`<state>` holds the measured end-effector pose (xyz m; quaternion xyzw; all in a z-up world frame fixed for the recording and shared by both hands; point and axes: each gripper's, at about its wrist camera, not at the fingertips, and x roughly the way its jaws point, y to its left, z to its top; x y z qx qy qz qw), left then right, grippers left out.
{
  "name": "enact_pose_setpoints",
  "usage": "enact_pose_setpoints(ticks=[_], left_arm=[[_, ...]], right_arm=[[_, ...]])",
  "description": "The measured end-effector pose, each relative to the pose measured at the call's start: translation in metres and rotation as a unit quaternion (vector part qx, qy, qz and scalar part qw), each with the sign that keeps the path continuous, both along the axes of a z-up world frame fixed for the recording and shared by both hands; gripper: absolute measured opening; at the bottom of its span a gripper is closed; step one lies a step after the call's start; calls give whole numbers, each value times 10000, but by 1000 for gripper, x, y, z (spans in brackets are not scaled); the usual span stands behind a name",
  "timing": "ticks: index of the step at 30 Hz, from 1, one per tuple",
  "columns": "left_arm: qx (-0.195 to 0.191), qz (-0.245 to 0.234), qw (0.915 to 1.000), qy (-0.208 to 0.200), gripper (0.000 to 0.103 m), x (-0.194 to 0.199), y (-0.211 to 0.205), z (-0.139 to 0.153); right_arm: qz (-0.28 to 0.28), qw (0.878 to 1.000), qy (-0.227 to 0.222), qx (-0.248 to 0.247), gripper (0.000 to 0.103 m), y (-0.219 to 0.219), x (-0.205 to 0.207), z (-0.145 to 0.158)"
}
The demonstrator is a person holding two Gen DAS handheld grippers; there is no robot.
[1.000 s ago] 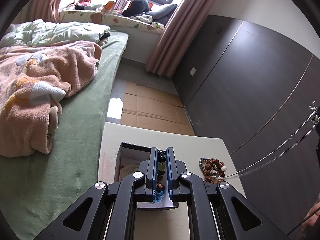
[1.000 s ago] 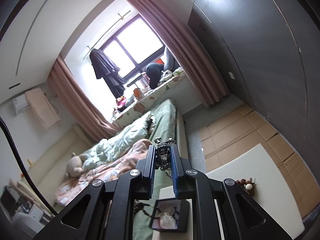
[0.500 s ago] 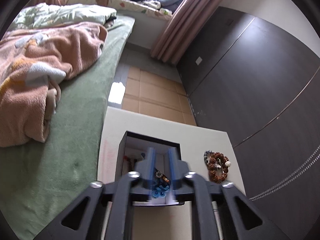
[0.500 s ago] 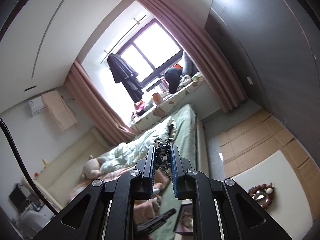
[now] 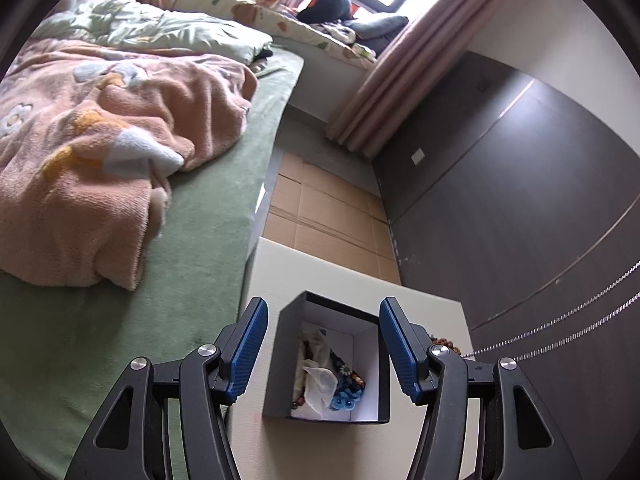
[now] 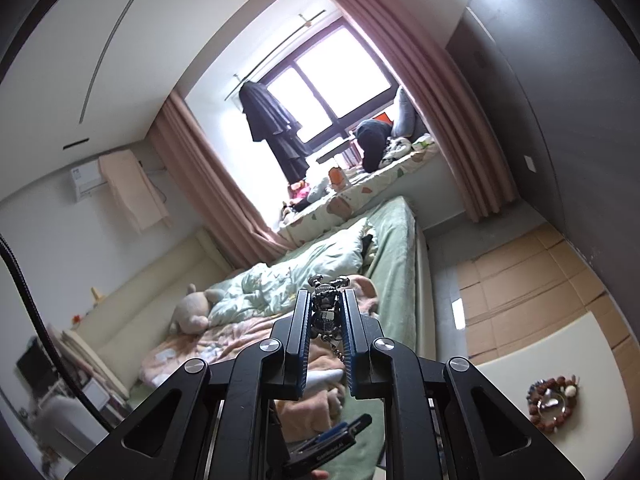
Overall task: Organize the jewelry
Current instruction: 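Open the left tool to drop the black bead bracelet into the box, then open the right tool to drop the silver chain into the box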
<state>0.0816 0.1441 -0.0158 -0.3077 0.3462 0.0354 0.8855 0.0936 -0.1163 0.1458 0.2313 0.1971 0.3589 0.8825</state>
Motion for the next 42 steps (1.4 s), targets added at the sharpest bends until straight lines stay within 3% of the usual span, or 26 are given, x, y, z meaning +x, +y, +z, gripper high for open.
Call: enact_pose_setpoints(ticks=[6,14,34,39,42], left_arm=[[-144,113,9998,-78,59,-4,13,2],[-253,207,9994,-132,60,-8,23,4],[-80,323,9994,23,60,-9,25,1],[-68,359,9993,111,60,-7,26,-2],[-65,325,9993,148,60,-5,24,-3]], right_arm=[[102,9997,-101,-177,16,26,-1,10],[229,9990,77,-366,16,48,5,-8],[682,9837,1388,-918,16,78,43,-134],[666,9746,1828,-1112,16,80,52,-165],[798,9620,2247,-1327,22,80,63,-183]])
